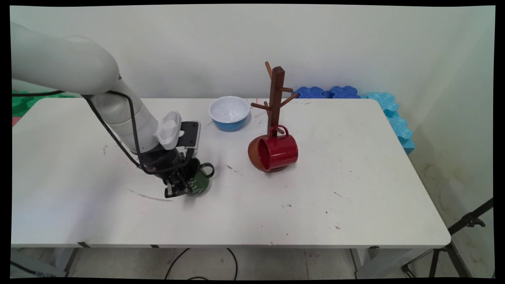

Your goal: Place the picked object on the table

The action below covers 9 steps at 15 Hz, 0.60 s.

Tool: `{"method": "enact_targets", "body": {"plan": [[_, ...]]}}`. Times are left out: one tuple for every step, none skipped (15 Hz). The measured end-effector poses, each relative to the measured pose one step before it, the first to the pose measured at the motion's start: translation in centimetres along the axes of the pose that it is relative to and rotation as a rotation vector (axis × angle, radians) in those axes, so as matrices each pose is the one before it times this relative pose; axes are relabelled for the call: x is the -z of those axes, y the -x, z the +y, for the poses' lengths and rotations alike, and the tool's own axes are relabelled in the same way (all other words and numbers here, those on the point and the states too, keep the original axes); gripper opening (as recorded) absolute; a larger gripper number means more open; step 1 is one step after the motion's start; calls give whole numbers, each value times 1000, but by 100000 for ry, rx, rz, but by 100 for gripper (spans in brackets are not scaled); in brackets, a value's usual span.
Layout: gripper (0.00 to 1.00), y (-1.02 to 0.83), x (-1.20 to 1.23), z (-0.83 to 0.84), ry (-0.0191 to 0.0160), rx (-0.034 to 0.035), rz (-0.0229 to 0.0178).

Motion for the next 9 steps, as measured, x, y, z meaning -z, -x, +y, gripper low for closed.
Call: {"method": "enact_targets", "body": {"plan": [[0, -65, -248, -59, 147, 139, 114], [0, -53, -225, -63, 112, 129, 81], [0, -30, -155, -42, 69, 62, 77], [0, -33, -144, -45, 57, 50, 71], [0, -34, -157, -51, 33, 117, 64], [0, -30, -176, -44, 60, 205, 83], [100, -49, -144, -34, 42, 305, 255], [100, -55, -121, -32, 101, 191, 239], [100, -64, -118, -9, 164, 174, 406]]}}
